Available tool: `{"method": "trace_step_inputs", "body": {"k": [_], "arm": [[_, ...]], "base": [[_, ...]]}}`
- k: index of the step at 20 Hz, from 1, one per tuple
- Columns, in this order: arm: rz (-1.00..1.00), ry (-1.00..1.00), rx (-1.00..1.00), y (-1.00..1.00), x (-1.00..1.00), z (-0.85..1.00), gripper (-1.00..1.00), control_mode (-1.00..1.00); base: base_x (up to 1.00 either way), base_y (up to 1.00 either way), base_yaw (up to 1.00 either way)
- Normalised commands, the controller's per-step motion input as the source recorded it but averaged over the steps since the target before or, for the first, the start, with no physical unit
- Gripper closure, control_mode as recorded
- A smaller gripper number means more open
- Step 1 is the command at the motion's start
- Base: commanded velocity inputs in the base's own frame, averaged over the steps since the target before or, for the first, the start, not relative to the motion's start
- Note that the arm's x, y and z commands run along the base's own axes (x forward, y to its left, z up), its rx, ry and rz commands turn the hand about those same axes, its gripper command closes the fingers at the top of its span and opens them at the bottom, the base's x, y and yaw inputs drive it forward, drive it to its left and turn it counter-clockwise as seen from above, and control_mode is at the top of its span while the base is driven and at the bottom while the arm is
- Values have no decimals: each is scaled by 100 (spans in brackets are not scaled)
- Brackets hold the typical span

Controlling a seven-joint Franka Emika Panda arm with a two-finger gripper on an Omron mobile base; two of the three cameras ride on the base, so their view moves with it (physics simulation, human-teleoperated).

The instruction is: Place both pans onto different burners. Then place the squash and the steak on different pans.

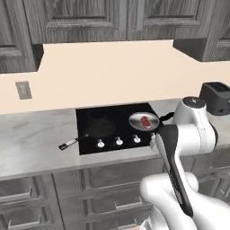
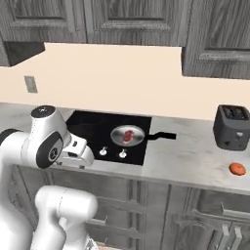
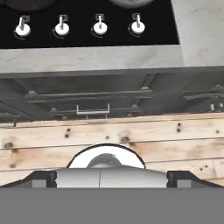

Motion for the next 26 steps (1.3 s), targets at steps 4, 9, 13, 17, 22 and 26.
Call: {"method": "trace_step_inputs", "body": {"k": [4, 9, 13, 17, 22, 26], "arm": [[0, 0, 0, 0, 0, 0, -100, 100], [0, 0, 0, 0, 0, 0, -100, 100], [0, 0, 0, 0, 0, 0, -100, 100], [0, 0, 0, 0, 0, 0, -100, 100], [0, 0, 0, 0, 0, 0, -100, 100], [0, 0, 0, 0, 0, 0, -100, 100]], "base": [[0, -76, 0], [0, -78, 0], [0, -79, 0], [0, -77, 0], [3, -72, 0], [18, -60, 0]]}}
